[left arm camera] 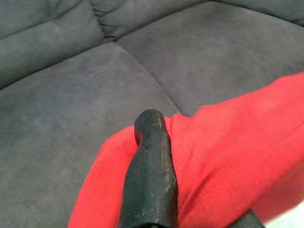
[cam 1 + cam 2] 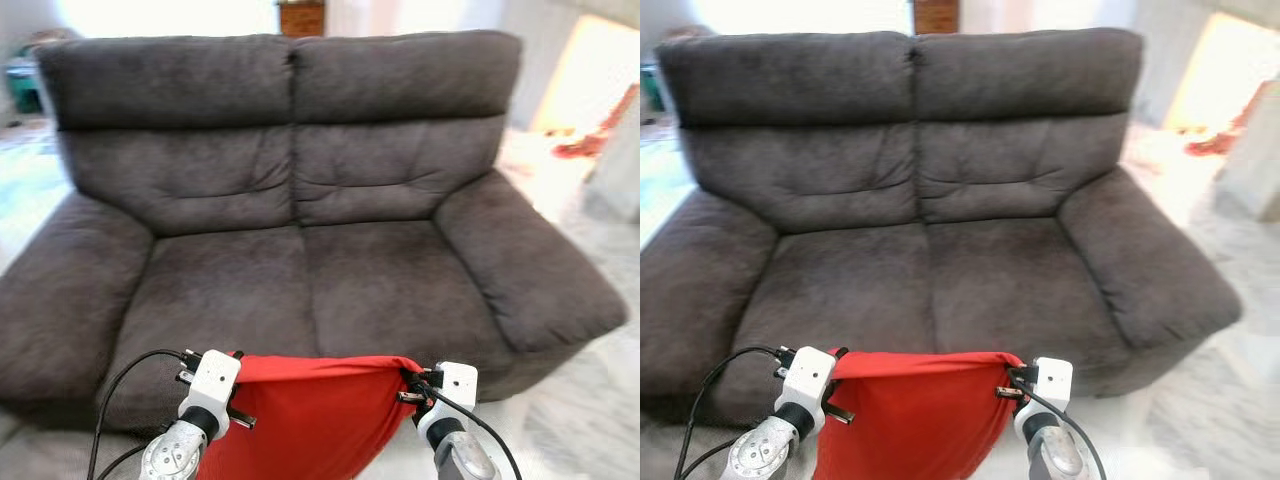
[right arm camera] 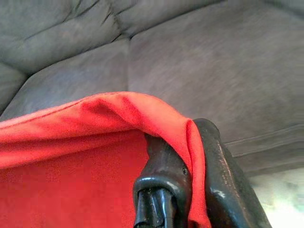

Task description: Move the pillow to the sofa from floor

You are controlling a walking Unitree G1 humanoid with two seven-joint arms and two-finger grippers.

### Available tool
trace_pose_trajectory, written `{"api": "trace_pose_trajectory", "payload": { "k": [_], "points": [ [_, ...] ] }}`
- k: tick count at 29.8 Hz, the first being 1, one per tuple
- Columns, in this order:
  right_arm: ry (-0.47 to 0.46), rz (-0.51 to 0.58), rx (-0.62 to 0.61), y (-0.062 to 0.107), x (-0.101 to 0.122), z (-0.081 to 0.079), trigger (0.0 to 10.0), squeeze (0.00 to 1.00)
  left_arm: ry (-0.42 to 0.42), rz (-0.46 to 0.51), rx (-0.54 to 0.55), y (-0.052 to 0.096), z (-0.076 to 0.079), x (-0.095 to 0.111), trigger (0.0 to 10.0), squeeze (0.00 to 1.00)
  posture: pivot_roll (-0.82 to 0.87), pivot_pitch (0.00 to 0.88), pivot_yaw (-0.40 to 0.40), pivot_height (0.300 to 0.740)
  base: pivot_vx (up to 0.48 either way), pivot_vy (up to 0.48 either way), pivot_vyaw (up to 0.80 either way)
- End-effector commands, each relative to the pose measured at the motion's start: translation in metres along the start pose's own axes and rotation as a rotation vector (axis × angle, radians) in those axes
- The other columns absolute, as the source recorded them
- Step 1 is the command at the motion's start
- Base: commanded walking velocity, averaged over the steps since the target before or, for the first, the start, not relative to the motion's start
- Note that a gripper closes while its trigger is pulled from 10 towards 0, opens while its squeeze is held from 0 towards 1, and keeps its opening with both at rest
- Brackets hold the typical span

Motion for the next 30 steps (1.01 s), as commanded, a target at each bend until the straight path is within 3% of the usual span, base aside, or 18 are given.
{"api": "trace_pose_trajectory", "payload": {
  "k": [1, 30],
  "points": [
    [-0.010, 0.049, -0.119, 0.001, 0.013, 0.028, 10.0, 0.00, -0.010, 0.079, 0.116, 0.003, -0.029, 0.017, 10.0, 0.00, 0.17, 0.000, 0.048, 0.740, 0.000, 0.000, -0.42],
    [0.016, 0.080, -0.103, -0.004, 0.023, 0.027, 10.0, 0.00, -0.011, 0.085, 0.157, 0.005, -0.033, 0.017, 10.0, 0.00, 0.18, 0.000, 0.032, 0.740, 0.000, -0.442, 0.00]
  ]
}}
Point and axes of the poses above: a point about 5 cm out from each wrist's last joint towards the gripper, its own y axis pointing back from the gripper into the wrist, its own x axis along the axis of the wrist's last joint, z = x × y, the point moved 3 cm from there along -y, pointing out of the wrist towards the gripper, and after that the axes turned 11 degrees about y, right-handed, at the moved point
